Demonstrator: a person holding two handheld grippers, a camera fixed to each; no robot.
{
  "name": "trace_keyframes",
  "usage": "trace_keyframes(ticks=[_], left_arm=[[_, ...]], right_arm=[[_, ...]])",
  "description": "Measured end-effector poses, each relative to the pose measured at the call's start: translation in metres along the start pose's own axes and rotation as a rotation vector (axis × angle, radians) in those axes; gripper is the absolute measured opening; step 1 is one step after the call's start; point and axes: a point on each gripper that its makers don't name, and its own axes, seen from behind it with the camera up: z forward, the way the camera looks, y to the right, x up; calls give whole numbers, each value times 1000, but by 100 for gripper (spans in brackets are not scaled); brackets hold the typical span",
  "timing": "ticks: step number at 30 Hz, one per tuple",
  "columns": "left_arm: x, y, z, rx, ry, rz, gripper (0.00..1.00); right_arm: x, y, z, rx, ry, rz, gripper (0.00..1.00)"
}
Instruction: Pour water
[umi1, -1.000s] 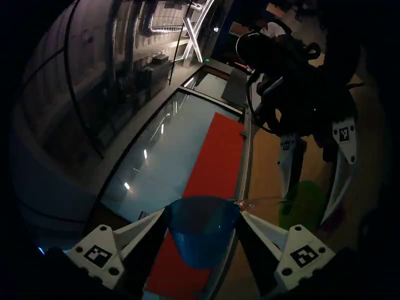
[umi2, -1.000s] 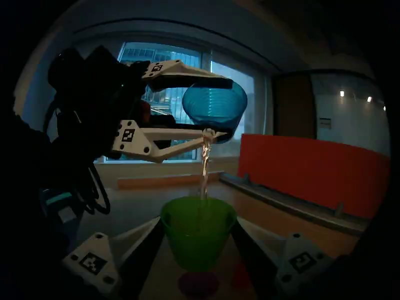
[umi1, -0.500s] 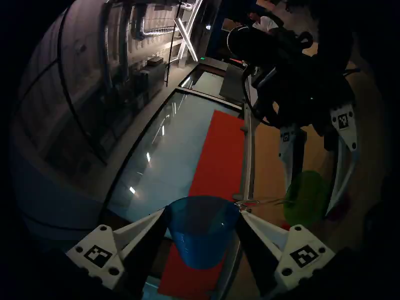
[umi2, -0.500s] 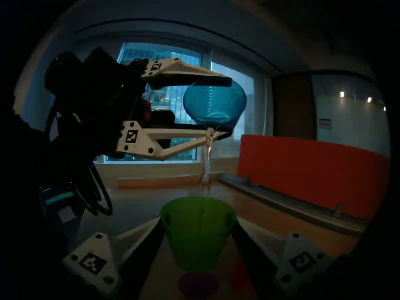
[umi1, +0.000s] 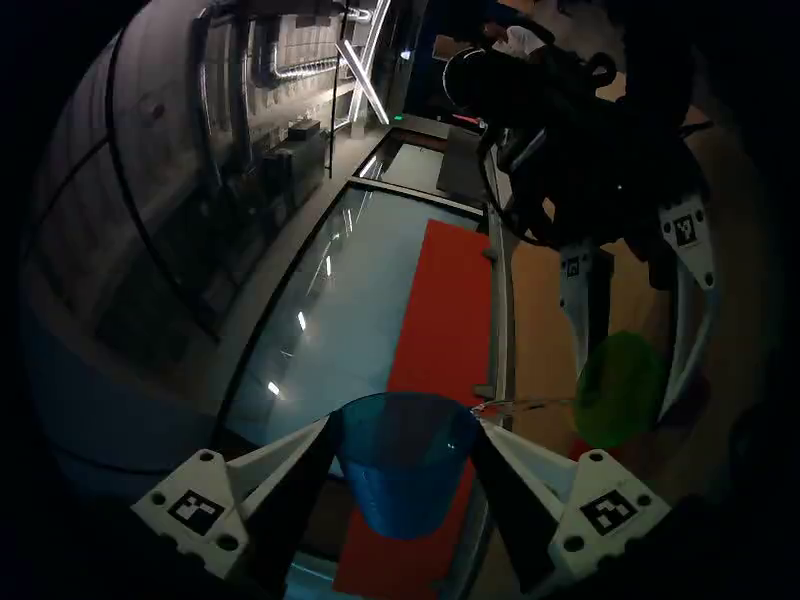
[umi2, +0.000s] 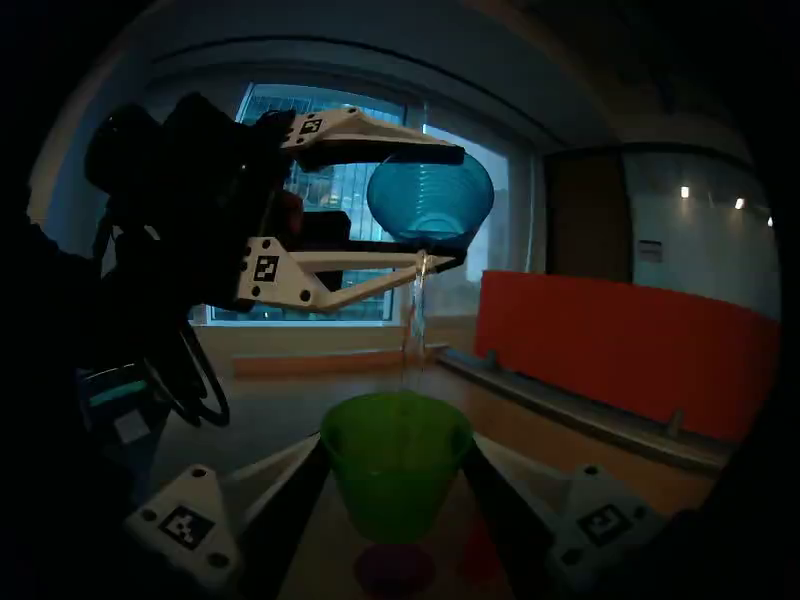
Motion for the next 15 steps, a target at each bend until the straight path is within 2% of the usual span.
trace_keyframes(ticks=[15], left_arm=[[3,-6,6,4,5,67,88]], right_arm=[[-1,0,0,1,2,4,89]])
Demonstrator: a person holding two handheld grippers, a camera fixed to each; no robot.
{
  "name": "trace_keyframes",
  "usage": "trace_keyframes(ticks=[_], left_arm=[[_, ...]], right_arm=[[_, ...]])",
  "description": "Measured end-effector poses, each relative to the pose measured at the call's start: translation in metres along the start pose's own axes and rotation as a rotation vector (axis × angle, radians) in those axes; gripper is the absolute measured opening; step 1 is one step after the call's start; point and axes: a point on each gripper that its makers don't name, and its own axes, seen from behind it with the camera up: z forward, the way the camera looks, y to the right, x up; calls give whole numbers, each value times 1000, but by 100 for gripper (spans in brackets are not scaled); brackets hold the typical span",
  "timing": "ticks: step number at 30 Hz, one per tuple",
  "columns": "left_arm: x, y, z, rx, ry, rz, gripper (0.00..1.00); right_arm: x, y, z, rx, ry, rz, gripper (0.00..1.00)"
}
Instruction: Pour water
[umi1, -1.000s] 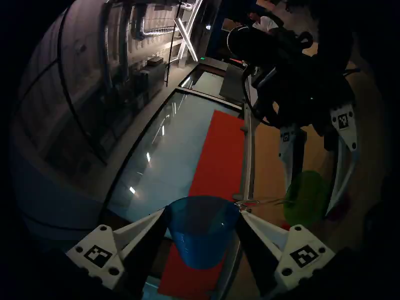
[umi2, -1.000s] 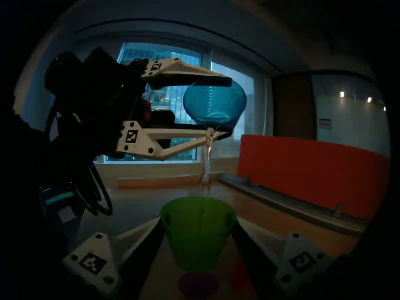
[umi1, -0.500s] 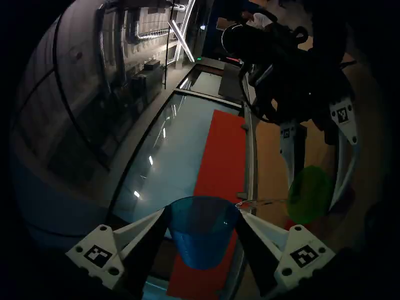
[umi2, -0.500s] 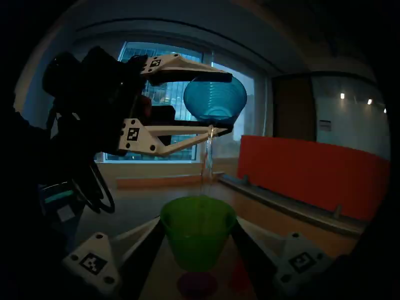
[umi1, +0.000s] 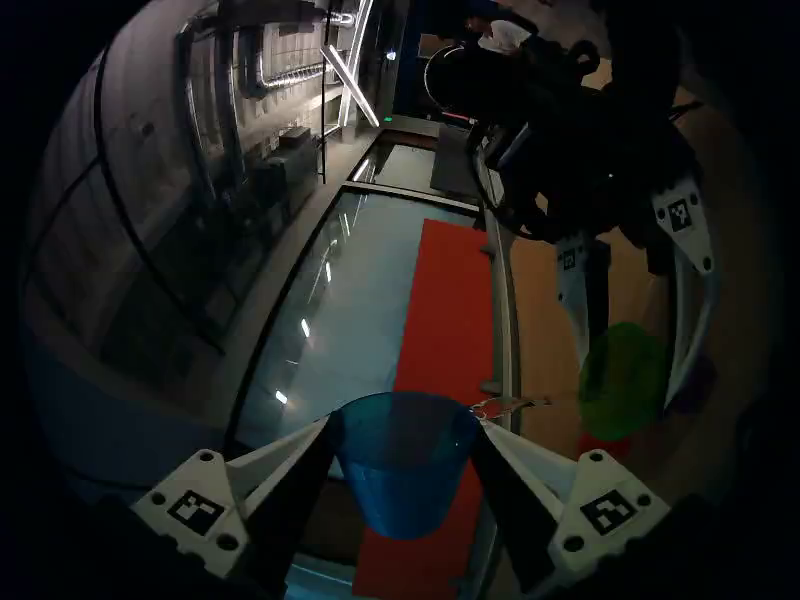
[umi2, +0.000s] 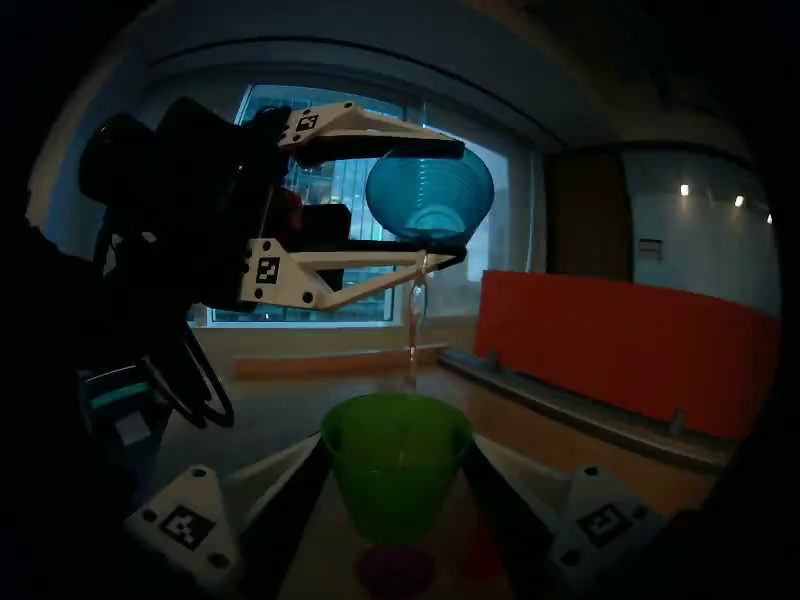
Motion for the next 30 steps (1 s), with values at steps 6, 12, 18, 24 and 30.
trace_keyframes(ticks=[6,12,18,24,30], left_arm=[[2,-2,-2,-4,1,34,88],[3,-5,-2,-4,-2,76,88],[7,-7,-1,-7,3,112,88],[11,-10,-1,-2,12,151,88],[13,-10,-2,0,8,192,88]], right_arm=[[1,1,0,0,1,2,89],[3,0,0,2,4,-2,89],[3,0,0,1,7,-2,89],[4,-1,0,-1,10,-3,89],[6,-1,0,0,16,-5,89]])
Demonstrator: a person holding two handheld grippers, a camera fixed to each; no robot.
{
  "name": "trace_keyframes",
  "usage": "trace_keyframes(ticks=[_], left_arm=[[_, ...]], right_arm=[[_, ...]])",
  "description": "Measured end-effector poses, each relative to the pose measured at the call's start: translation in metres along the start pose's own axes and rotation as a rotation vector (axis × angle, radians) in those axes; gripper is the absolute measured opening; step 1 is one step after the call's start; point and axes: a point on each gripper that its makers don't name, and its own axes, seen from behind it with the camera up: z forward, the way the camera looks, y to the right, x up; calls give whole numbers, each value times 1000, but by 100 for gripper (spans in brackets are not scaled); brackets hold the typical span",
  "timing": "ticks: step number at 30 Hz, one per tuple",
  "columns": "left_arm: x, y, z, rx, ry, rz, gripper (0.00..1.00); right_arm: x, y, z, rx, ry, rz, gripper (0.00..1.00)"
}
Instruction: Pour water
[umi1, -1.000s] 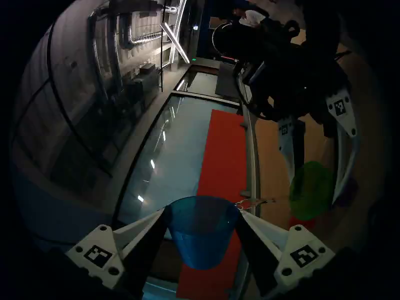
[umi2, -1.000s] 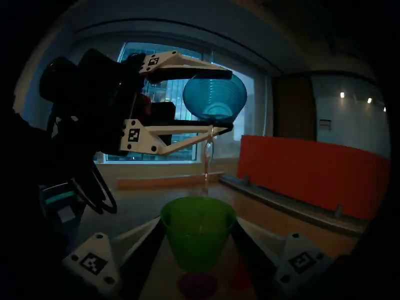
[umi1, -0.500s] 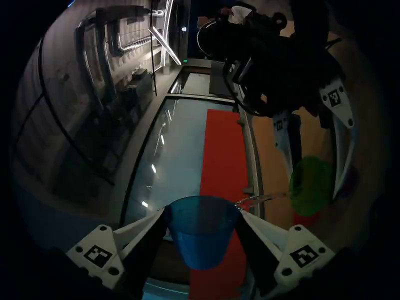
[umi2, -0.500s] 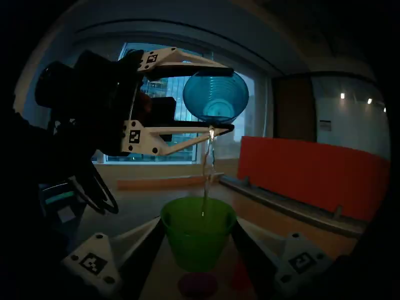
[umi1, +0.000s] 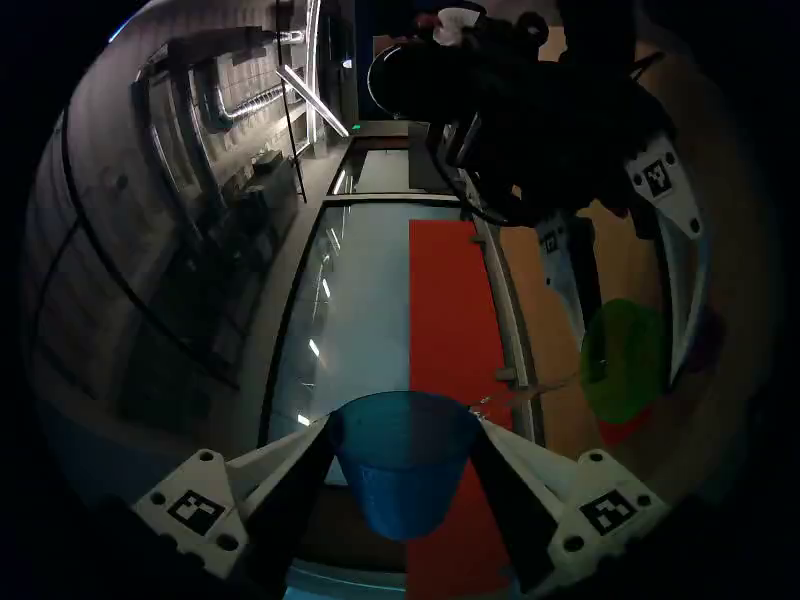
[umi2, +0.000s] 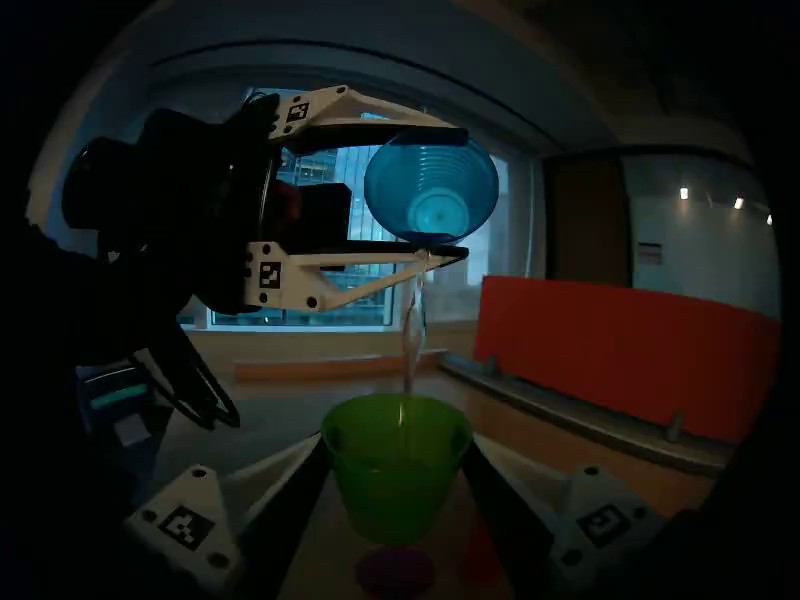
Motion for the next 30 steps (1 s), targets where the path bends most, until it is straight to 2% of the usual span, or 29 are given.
trace_keyframes(ticks=[9,21,30], left_arm=[[7,-4,-5,-4,4,62,88],[15,3,-8,-12,12,130,88],[12,1,-6,-14,8,138,88]], right_arm=[[1,-1,0,-2,5,-4,89],[3,0,0,-3,9,-4,89],[3,0,0,-5,9,-5,89]])
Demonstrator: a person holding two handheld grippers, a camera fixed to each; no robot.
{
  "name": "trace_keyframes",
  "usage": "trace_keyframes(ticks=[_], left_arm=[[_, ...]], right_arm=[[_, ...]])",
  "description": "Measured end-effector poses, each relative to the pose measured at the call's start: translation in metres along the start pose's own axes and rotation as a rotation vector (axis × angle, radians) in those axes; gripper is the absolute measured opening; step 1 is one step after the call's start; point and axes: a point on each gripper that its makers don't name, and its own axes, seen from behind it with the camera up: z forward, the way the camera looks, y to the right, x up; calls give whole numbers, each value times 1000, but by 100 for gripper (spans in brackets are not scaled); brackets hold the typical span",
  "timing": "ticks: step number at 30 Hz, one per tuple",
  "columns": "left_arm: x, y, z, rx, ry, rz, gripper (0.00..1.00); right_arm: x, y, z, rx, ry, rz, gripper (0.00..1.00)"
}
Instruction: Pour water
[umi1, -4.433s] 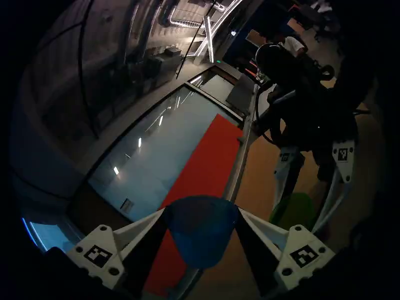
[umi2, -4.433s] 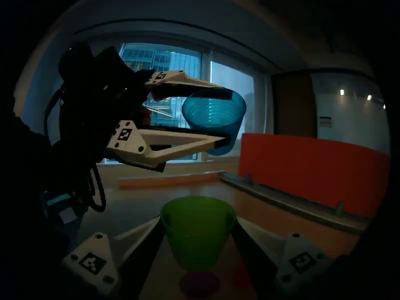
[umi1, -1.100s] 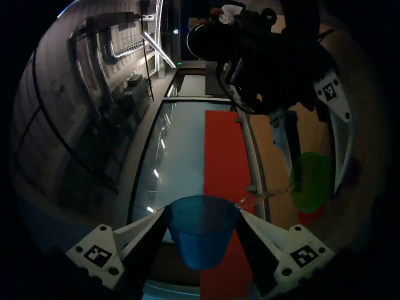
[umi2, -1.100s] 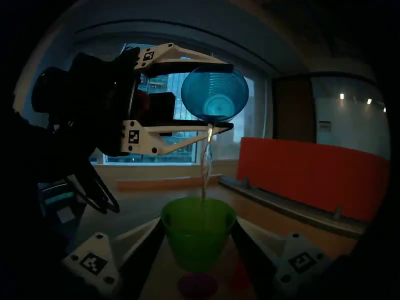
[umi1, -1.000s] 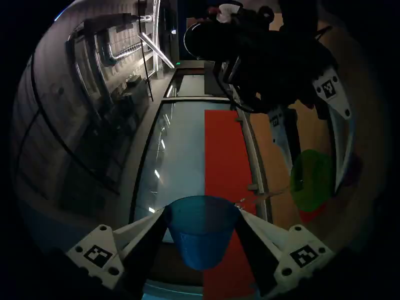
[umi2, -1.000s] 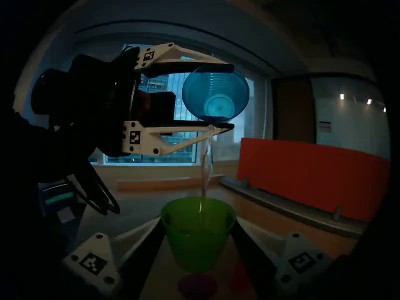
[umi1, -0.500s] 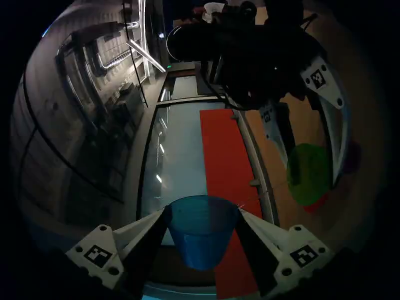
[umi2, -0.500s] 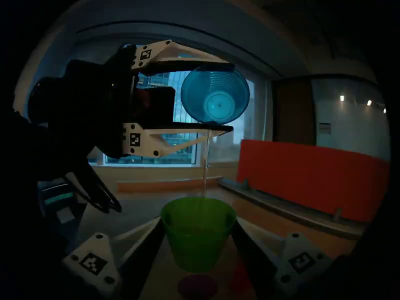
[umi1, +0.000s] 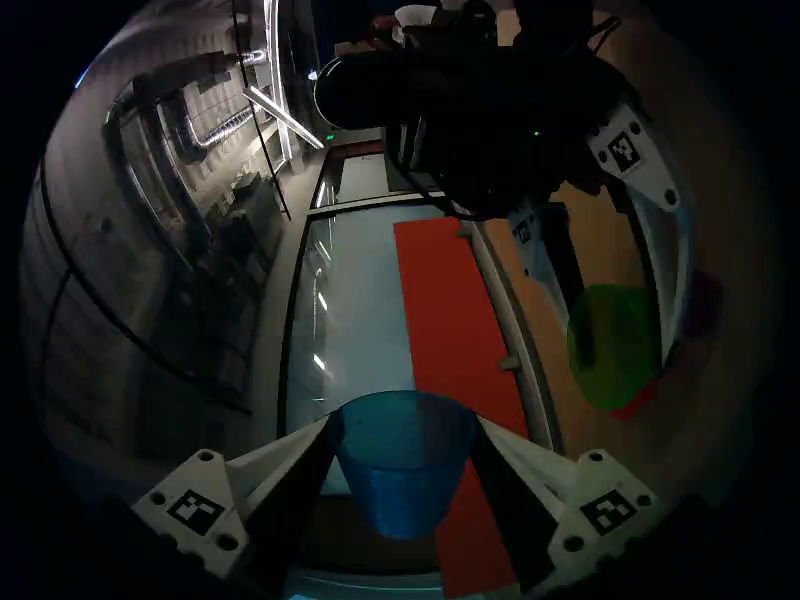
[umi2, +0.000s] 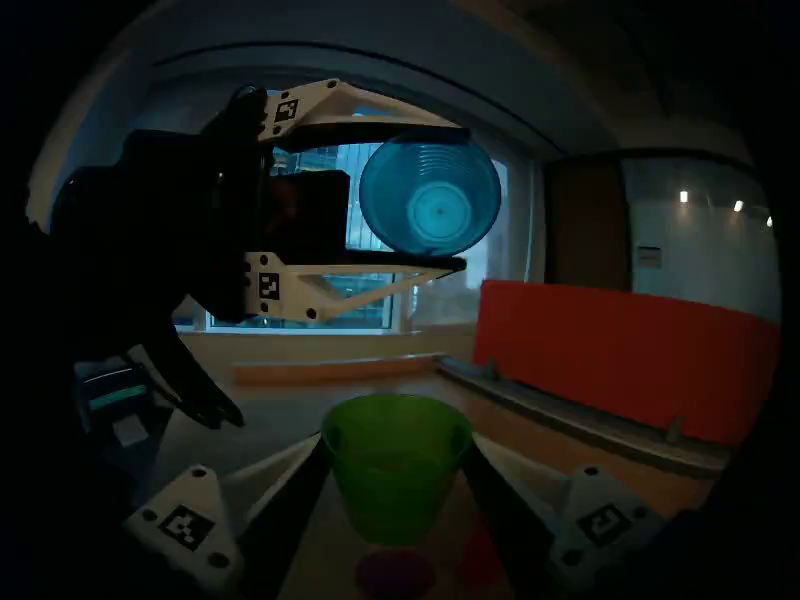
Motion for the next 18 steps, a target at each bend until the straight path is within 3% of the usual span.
trace_keyframes(ticks=[5,9,18], left_arm=[[-4,-3,2,-2,3,-31,88],[-9,-5,3,2,3,-105,88],[-21,-12,5,34,7,-405,88]], right_arm=[[1,0,1,0,2,2,89],[1,0,1,0,3,1,89],[0,4,-2,-7,6,5,89]])
